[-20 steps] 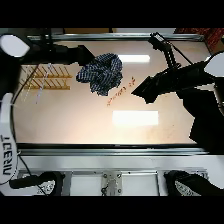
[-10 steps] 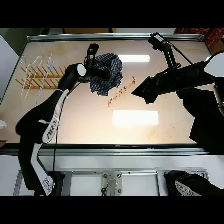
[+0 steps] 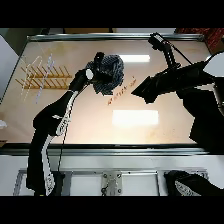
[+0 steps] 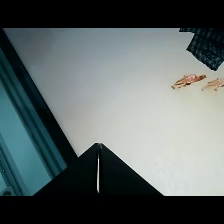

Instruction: Fold the clothes and pants, and hang the long-sleeved shirts on hangers.

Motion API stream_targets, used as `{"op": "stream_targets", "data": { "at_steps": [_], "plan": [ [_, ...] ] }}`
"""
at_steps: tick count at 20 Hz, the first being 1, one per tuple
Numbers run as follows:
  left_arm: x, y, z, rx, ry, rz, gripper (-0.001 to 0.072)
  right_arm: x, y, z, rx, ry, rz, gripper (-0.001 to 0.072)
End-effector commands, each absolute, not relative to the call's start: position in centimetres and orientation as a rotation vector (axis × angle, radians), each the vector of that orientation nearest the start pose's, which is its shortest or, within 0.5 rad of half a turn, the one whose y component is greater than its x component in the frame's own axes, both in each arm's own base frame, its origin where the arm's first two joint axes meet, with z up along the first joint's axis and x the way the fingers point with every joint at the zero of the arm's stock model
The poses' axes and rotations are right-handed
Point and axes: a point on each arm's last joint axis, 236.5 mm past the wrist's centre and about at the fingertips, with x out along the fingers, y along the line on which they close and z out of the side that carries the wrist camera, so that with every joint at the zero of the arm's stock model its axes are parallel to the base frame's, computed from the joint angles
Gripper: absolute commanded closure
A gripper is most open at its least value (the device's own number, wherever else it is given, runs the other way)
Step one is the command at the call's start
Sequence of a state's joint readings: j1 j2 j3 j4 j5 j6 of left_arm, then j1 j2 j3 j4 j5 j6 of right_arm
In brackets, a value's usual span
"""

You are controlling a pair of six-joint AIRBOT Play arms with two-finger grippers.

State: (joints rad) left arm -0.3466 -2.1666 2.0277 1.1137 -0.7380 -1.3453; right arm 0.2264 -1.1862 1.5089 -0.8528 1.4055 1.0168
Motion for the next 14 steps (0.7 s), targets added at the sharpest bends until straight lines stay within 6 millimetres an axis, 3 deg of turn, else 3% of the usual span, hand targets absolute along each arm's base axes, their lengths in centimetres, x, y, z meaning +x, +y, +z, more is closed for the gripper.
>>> {"op": "stream_targets", "data": {
  "at_steps": [1, 4, 6, 8, 10, 12, 14],
  "plan": [
    [59.0, -28.4, -2.5, -0.128, 0.925, -0.577, 0.0692, 32.3, 23.7, 21.1, -0.074, 0.831, 1.055, 0.0690],
    [57.6, -26.8, 7.3, -0.129, 0.807, -0.587, 0.0693, 31.5, 24.5, 21.9, -0.026, 0.831, 1.098, 0.0690],
    [54.2, -26.5, 14.5, -0.105, 0.730, -0.619, 0.0692, 30.6, 25.0, 22.8, -0.002, 0.821, 1.134, 0.0690],
    [49.3, -26.9, 21.4, -0.081, 0.639, -0.672, 0.0692, 30.8, 24.2, 23.9, -0.002, 0.782, 1.115, 0.0691],
    [43.3, -27.6, 27.3, -0.049, 0.553, -0.743, 0.0692, 32.0, 22.2, 26.1, 0.033, 0.715, 1.027, 0.0693],
    [37.3, -28.0, 31.7, -0.034, 0.473, -0.810, 0.0692, 33.8, 19.2, 29.0, 0.083, 0.608, 0.879, 0.0693],
    [32.5, -28.7, 34.2, -0.027, 0.418, -0.877, 0.0692, 35.0, 15.9, 32.5, 0.148, 0.487, 0.738, 0.0692]
  ]
}}
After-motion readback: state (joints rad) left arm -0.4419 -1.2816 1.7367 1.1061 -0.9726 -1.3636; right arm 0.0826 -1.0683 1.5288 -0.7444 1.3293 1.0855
